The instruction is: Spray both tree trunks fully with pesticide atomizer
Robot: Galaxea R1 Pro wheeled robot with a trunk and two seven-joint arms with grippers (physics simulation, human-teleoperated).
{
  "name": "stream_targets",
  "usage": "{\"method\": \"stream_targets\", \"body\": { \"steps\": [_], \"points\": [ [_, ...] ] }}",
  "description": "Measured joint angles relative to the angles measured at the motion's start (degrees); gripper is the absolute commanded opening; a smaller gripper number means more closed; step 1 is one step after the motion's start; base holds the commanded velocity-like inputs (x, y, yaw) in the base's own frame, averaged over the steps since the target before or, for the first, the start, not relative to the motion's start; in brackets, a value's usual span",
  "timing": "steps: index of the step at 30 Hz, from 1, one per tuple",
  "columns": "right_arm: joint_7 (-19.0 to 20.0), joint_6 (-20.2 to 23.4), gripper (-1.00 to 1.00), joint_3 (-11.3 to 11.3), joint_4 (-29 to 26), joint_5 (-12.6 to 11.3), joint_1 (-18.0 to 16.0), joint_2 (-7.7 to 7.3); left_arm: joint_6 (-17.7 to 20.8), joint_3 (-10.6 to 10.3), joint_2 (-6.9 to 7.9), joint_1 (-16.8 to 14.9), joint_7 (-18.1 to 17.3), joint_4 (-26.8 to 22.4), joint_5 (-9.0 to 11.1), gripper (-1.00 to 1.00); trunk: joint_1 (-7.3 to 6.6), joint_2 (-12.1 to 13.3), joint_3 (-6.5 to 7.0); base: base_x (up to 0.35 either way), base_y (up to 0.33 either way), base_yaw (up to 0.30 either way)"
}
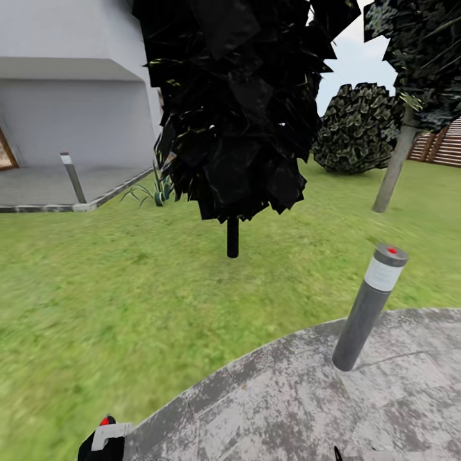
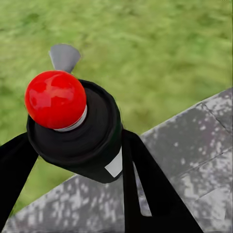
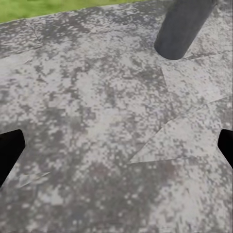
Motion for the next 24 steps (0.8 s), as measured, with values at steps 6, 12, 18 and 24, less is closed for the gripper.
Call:
{"method": "stream_targets", "body": {
  "steps": [6, 12, 18, 24],
  "points": [
    [0.0, -0.1, 1.0, 0.0, 0.0, 0.0, 0.0, 0.0, 0.0, 0.0, -0.05, 0.0, 0.0, 0.1, 0.1, -1.0, -1.32, 2.4, 1.08, 0.0, 0.0, 0.277],
    [0.0, -0.1, 1.0, 0.0, 0.0, 0.0, 0.0, 0.0, 0.0, 0.0, -0.05, 0.0, 0.0, 0.1, 0.1, -1.0, -2.64, 4.8, 2.15, 0.0, 0.0, 0.277],
    [0.0, -0.1, 1.0, 0.0, 0.0, 0.0, 0.0, 0.0, 0.0, 0.0, -0.05, 0.0, 0.0, 0.1, 0.1, -1.0, -3.95, 7.2, 3.3, 0.0, 0.0, 0.277],
    [0.0, -0.1, 1.0, 0.0, 0.0, 0.0, 0.0, 0.0, 0.0, 0.0, -0.05, 0.0, 0.0, 0.0, 0.1, -1.0, -5.06, 9.2, 4.38, 0.0, 0.0, 0.277]
  ]
}}
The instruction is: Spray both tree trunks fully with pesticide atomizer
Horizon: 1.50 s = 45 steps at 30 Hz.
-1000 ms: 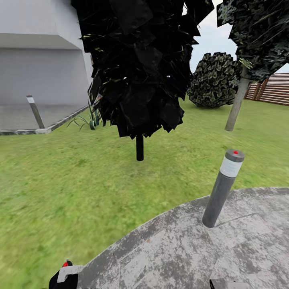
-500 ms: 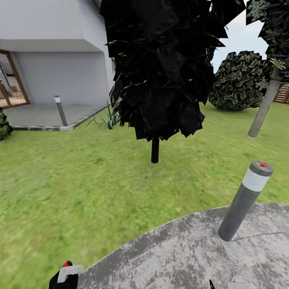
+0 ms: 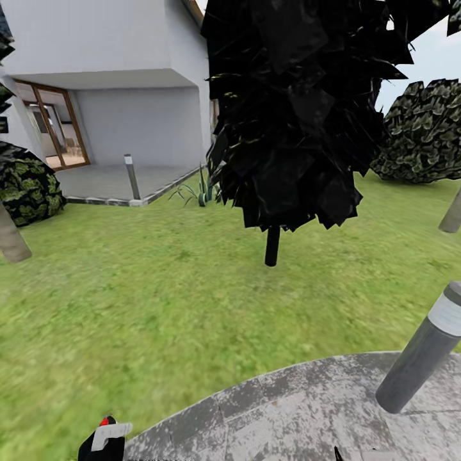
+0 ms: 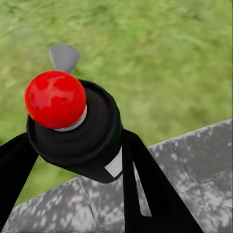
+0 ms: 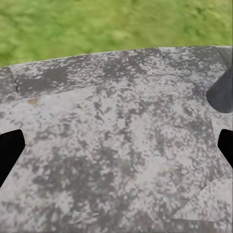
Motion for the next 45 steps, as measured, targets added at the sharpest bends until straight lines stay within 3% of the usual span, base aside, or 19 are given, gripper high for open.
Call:
{"method": "stream_targets", "body": {
  "steps": [45],
  "points": [
    [0.0, 0.0, 1.0, 0.0, 0.0, 0.0, 0.0, 0.0, 0.0, 0.3, -0.09, 0.0, 0.0, -0.3, 0.4, -1.0, 0.0, 0.0, 1.63, 0.0, 0.0, 0.274]
  ]
}}
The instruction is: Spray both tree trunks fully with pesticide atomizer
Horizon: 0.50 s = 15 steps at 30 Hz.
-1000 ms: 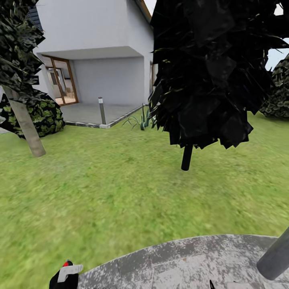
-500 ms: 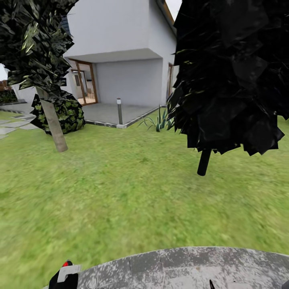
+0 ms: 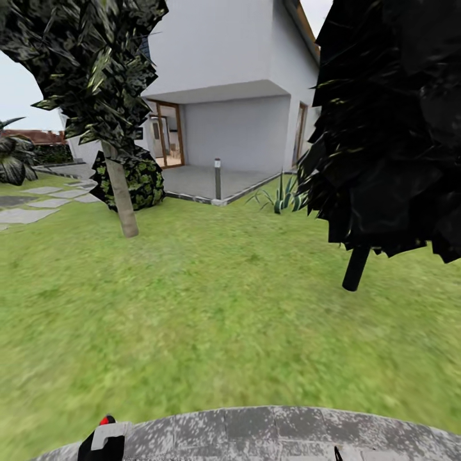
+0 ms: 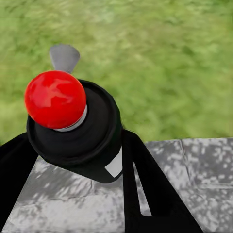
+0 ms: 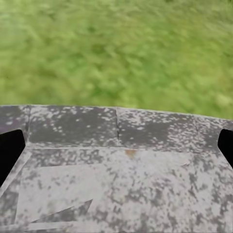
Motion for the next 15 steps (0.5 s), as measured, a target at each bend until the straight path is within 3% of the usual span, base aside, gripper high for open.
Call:
{"method": "stream_targets", "body": {
  "steps": [6, 15],
  "points": [
    [0.0, 0.0, 1.0, 0.0, 0.0, 0.0, 0.0, 0.0, 0.0, 0.0, -0.06, 0.0, 0.2, 0.1, 0.0, -1.0, 0.0, 0.0, 0.22, 0.0, 0.014, 0.273],
    [0.0, 0.0, 1.0, 0.0, 0.0, 0.0, 0.0, 0.0, 0.1, 0.0, -0.06, 0.0, 0.2, 0.1, 0.0, -1.0, 0.0, 0.0, 0.55, 0.0, 0.264, 0.273]
  ]
}}
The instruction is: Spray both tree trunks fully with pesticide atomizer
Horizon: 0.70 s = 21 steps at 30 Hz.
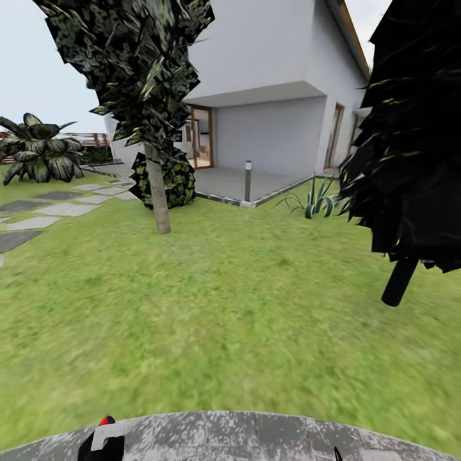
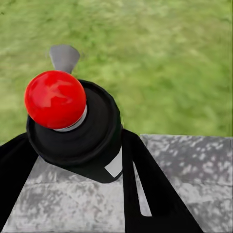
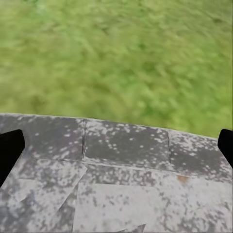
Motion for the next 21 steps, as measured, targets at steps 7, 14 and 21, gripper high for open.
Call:
{"method": "stream_targets", "body": {
  "steps": [7, 14, 21],
  "points": [
    [0.0, 0.0, 1.0, 0.0, 0.0, 0.0, 0.0, 0.01, 0.0, 0.1, 0.02, 0.0, 0.0, 0.0, 0.0, -1.0, 0.0, 0.0, 0.26, 0.0, 0.306, 0.273],
    [0.0, 0.0, 1.0, 0.0, 0.0, 0.0, 0.0, 0.01, 0.0, 0.1, 0.01, 0.0, 0.0, 0.0, -0.1, -1.0, 0.0, 0.0, 0.51, 0.0, 0.307, 0.273],
    [0.0, 0.0, 1.0, 0.0, 0.0, 0.0, 0.0, 0.0, 0.0, 0.0, -0.02, 0.0, -0.1, 0.2, -0.1, -1.0, 0.0, 0.0, 0.77, 0.0, 0.123, 0.274]
  ]
}}
